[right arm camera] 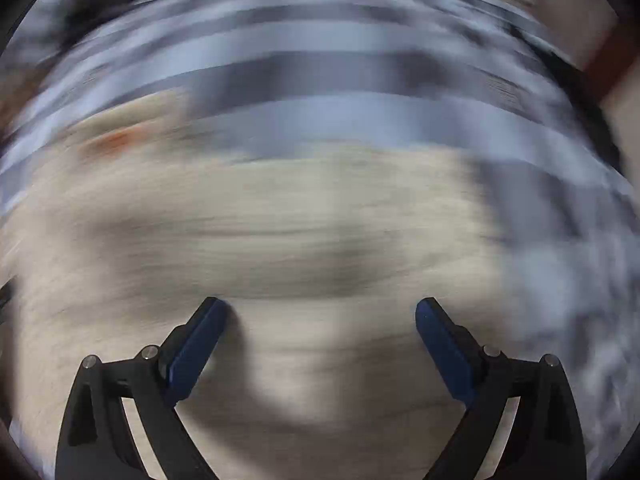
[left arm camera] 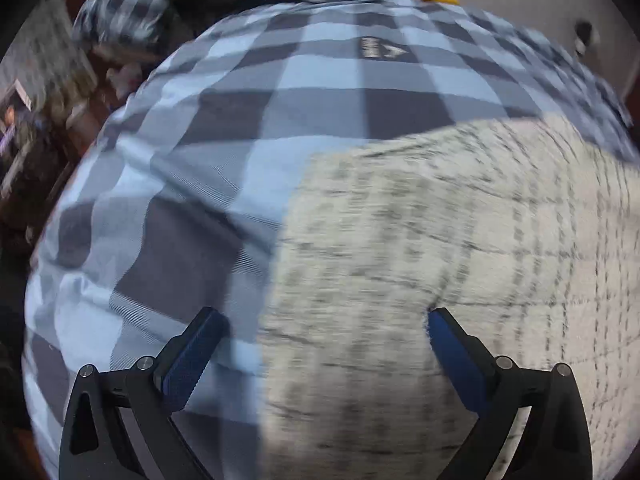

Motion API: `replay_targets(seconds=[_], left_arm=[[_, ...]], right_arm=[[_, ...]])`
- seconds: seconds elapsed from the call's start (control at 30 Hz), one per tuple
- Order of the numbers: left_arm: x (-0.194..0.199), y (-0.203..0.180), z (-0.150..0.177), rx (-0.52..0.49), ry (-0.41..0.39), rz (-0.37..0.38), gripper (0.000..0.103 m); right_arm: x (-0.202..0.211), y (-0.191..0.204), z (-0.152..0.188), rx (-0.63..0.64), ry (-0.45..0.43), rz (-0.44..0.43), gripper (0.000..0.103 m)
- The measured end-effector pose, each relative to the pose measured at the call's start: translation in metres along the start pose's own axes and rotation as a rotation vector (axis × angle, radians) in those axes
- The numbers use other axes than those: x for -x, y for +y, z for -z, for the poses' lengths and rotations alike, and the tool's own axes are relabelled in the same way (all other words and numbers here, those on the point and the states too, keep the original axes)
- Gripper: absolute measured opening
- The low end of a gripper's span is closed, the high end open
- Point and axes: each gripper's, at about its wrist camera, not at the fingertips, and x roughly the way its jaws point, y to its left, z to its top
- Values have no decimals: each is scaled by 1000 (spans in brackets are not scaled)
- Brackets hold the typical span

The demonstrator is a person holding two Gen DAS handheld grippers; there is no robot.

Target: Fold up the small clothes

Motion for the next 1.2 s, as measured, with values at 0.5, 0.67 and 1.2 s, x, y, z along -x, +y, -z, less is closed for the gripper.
replay_targets(seconds=[0.5, 0.67, 1.2], left_arm=[[51, -72, -26, -83, -204, 67, 103], [-10, -90, -30, -107, -66, 1, 103], [68, 39, -21, 55, -146, -127, 103]], right_arm=[[52, 58, 27, 75, -53, -477, 98], [4, 84, 25, 108, 10, -387, 98], [54, -45, 18, -351, -77, -260, 98]])
